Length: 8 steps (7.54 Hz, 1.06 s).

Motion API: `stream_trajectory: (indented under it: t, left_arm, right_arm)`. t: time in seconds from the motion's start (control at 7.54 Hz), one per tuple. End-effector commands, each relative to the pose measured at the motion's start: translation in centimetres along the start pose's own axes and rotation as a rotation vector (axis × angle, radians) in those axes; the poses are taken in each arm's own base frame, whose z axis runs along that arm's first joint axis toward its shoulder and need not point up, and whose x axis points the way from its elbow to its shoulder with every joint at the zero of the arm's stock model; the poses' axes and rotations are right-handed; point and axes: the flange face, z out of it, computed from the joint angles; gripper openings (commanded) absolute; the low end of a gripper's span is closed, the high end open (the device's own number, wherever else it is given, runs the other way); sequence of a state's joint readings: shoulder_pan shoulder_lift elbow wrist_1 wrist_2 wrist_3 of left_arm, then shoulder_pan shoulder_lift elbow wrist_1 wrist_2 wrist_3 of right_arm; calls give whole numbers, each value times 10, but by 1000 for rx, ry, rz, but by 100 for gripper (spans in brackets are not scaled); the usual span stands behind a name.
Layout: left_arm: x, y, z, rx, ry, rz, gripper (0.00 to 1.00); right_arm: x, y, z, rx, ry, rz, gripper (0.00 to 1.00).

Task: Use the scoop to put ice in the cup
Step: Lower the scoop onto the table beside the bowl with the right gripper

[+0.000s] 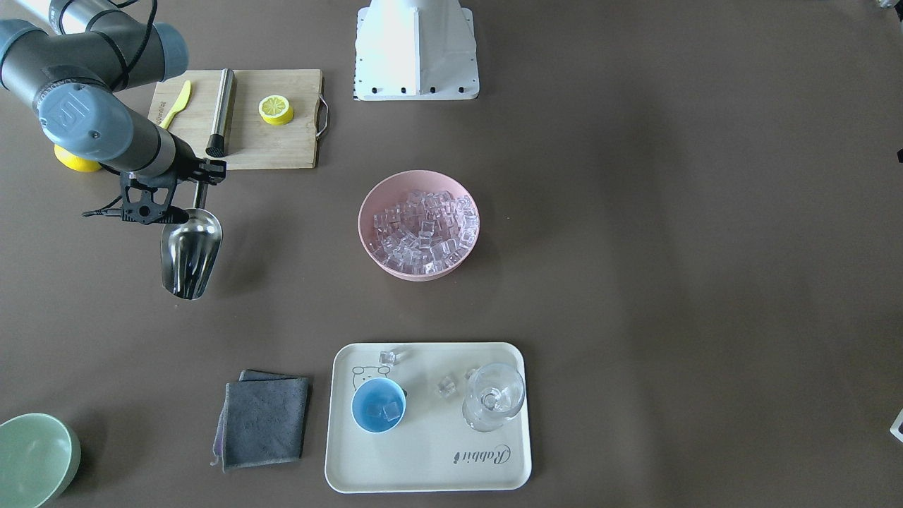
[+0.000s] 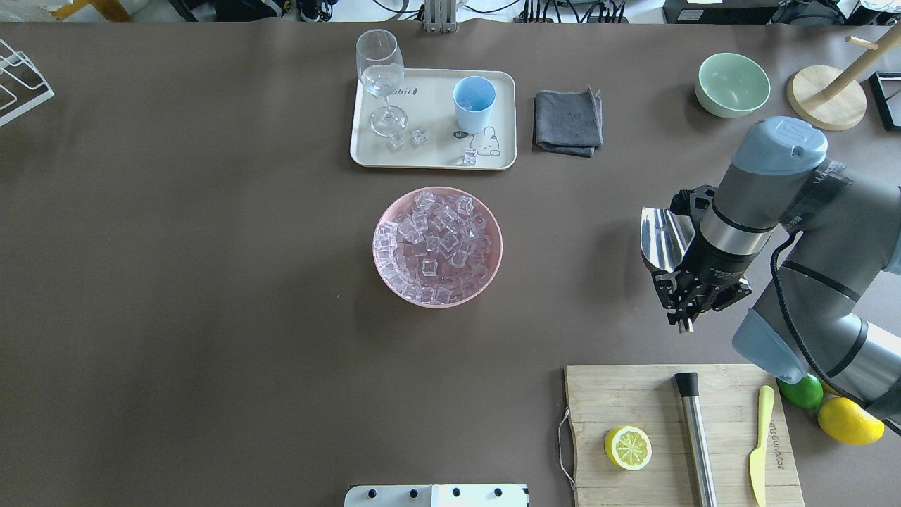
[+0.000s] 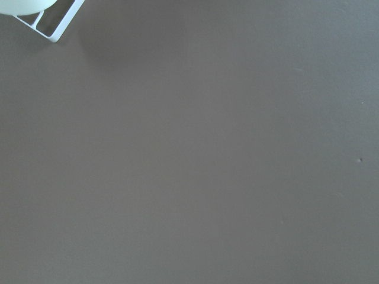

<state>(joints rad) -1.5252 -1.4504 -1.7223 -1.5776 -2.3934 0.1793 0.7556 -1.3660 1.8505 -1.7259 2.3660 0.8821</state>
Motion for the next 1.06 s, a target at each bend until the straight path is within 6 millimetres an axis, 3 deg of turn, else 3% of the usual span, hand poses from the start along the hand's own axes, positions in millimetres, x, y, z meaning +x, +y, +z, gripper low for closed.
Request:
stream_trajectory:
  t: [0.0,0.53,0.66,0.8,0.93]
  left_arm:
    - [-7,12,7,8,103,-40,98]
    - [-6,11,3,16,102,-38,98]
    - [-7,11,3,17,102,-40,98]
    - [-6,11,2,18,102,-39,98]
    - [-6,11,2,18,102,-39,98]
  right_arm:
    - [3,0,19,-11,10,-14,0]
    - [1,1,24,-20,14,-22,0]
    - [2,0,25,-15,13,-28,58]
    - [1,0,24,-14,11,-31,99]
    - [0,0,24,-15,10,-33,100]
